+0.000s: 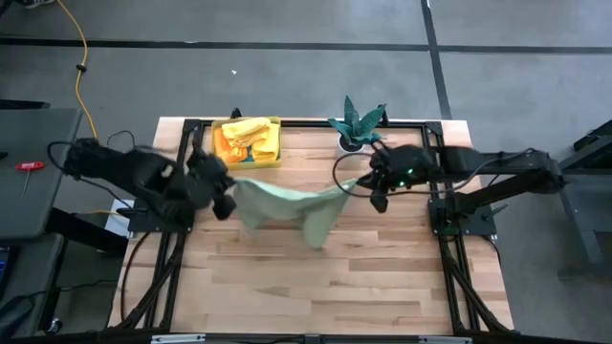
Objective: Fold microfiber towels
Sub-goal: Fold the green microfiber cloth
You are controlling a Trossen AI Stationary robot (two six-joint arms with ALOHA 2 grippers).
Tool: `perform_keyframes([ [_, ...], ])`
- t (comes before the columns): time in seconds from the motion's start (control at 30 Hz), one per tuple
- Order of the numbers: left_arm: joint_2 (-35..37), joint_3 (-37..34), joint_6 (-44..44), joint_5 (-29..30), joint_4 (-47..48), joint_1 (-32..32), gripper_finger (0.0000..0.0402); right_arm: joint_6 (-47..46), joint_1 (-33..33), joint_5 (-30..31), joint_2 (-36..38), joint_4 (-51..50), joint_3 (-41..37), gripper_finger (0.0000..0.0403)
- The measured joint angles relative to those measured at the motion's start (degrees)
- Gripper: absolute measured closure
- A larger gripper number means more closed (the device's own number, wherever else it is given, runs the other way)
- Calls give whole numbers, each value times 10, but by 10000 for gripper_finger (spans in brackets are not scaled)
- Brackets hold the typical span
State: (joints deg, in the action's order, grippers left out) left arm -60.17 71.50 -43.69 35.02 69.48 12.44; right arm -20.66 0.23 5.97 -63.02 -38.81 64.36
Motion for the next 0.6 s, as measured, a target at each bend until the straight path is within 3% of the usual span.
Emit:
perform_keyframes([
  [0.13, 4, 65, 75, -26, -6, -57, 401, 15, 0, 12, -4, -49, 84, 403],
  [0.33, 3, 121, 171, -82, 1, -92, 401, 32, -1, 30, -8, -139, 173, 403],
  [0.6, 4, 137, 158, -107, 4, -96, 402, 42, 6, 13, -8, -175, 219, 403],
])
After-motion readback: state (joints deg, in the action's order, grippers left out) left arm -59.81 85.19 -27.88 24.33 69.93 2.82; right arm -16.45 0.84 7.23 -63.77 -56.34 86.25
